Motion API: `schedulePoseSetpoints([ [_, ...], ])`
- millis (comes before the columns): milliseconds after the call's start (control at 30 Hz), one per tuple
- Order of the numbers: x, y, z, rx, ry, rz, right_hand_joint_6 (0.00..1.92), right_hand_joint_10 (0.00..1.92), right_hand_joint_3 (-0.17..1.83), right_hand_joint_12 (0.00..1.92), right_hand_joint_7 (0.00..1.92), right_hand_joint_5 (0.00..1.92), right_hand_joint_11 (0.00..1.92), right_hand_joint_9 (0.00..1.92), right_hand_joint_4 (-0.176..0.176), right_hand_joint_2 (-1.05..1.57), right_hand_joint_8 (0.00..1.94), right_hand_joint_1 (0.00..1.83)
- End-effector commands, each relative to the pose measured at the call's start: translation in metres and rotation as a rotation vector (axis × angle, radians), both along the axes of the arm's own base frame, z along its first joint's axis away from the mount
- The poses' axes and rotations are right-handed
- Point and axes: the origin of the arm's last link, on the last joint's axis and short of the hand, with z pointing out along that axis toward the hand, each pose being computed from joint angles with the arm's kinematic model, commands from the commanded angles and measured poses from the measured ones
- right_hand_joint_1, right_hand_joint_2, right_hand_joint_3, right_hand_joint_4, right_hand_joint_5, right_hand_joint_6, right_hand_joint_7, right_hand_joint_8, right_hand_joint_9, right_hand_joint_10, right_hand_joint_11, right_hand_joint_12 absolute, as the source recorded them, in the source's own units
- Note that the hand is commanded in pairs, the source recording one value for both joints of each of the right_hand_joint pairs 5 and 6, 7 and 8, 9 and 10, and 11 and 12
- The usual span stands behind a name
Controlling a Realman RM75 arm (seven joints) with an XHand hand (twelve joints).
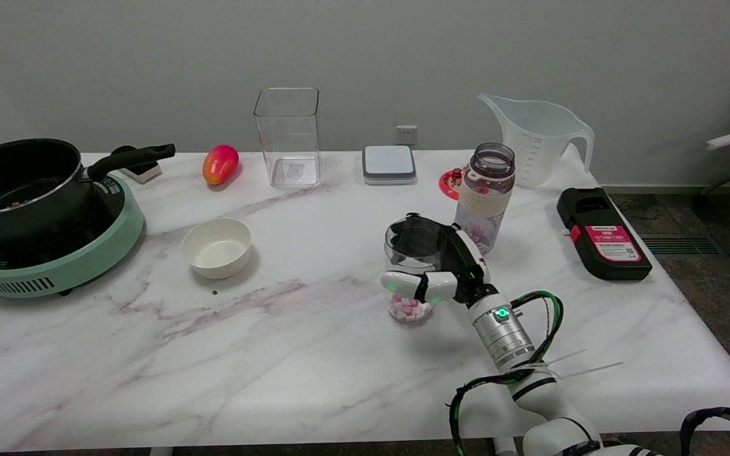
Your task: Pick up the transparent cup with candy.
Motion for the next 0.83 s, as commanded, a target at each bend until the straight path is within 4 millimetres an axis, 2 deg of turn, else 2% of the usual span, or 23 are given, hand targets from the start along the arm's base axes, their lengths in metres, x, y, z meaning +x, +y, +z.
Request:
schedulePoseSetpoints([
  [33,0.002,-0.002,0.004,-0.026,-0.006,0.021,0.98,1.15,0.64,0.99,1.17,0.98,0.99,1.15,0.000,0.61,1.17,1.43],
  [300,0.019,0.007,0.018,-0.112,-0.018,0.144,1.03,1.22,0.68,1.04,1.26,1.03,1.04,1.22,0.000,0.68,1.26,1.42],
  [567,0.011,0.045,0.035,-0.258,-0.027,0.159,1.10,1.26,0.65,1.09,1.33,1.10,1.09,1.26,0.000,0.80,1.33,1.41],
  [833,-0.008,0.082,0.036,-0.333,-0.056,0.102,1.12,1.27,0.66,1.10,1.34,1.12,1.10,1.27,0.000,0.80,1.34,1.41],
])
